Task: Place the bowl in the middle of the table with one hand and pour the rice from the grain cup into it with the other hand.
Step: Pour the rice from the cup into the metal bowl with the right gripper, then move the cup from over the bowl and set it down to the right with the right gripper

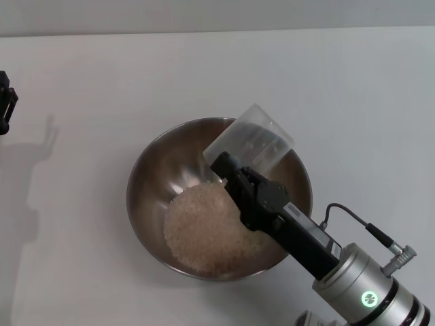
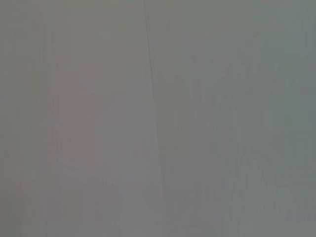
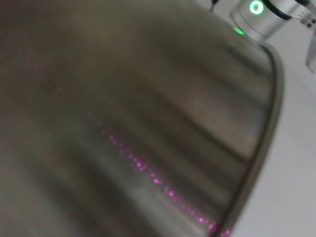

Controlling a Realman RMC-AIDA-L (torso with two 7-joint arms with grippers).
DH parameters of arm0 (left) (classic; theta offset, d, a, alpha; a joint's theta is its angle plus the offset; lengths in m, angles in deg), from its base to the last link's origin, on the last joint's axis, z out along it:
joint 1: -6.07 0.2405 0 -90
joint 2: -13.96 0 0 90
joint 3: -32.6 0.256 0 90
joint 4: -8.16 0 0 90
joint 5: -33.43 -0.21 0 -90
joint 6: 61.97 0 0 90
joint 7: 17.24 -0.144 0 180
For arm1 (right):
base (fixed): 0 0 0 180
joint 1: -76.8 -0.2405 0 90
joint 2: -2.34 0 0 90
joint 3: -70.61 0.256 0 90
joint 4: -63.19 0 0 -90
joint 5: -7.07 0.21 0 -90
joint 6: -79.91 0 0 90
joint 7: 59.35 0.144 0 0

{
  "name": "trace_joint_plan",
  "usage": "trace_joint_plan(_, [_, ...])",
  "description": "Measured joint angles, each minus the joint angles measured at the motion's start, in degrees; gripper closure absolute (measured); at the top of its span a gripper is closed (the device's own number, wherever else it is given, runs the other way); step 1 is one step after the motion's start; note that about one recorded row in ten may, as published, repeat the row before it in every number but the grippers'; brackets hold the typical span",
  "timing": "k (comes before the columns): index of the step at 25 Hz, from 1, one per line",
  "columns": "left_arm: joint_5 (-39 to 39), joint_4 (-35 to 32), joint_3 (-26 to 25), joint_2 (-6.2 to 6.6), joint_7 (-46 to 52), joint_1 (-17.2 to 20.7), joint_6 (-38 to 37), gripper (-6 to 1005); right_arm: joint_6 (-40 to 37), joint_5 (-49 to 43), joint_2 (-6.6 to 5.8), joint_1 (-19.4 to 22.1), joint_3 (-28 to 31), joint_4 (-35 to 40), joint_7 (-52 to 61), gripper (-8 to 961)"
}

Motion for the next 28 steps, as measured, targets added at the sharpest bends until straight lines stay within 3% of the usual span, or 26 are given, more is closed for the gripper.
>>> trace_joint_plan(8, [0.0,0.1,0.0,0.0,0.0,0.0,0.0,152,3.0,-0.5,0.0,-0.6,0.7,1.8,-7.3,948])
trace_joint_plan(21, [-0.1,0.3,0.4,0.0,0.0,0.0,0.0,152,2.5,-0.8,0.0,-0.5,1.2,1.1,-5.6,949])
trace_joint_plan(24, [0.0,0.4,0.5,0.0,0.0,-0.1,0.0,152,1.5,-0.8,0.0,-0.3,2.1,0.1,-2.3,949])
trace_joint_plan(28, [0.0,0.4,0.5,0.0,0.0,-0.1,0.0,152,-3.4,-0.8,0.0,0.7,5.5,-1.7,15.1,948])
